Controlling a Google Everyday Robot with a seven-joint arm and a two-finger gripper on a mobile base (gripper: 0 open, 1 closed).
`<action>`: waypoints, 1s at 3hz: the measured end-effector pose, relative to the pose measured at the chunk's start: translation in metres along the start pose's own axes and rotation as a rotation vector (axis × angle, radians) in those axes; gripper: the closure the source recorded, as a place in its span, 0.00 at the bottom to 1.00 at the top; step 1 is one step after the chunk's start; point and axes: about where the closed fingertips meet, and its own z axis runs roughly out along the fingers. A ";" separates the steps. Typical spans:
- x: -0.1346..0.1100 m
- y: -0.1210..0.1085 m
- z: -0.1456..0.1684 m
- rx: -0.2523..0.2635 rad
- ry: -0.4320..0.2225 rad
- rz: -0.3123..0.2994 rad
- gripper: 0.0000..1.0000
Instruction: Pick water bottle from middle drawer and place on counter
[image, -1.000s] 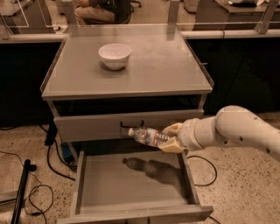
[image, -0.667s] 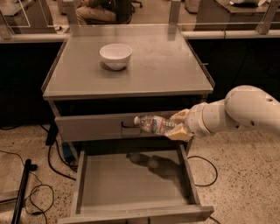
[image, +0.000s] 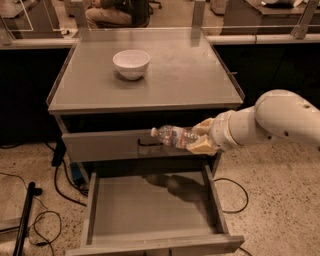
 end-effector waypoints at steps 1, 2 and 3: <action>-0.025 -0.036 -0.033 0.076 0.015 -0.063 1.00; -0.035 -0.055 -0.057 0.122 0.014 -0.085 1.00; -0.058 -0.100 -0.062 0.137 -0.029 -0.094 1.00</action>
Offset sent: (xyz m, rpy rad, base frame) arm 0.0340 -0.0390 0.1160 -0.0727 -0.1915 -0.0425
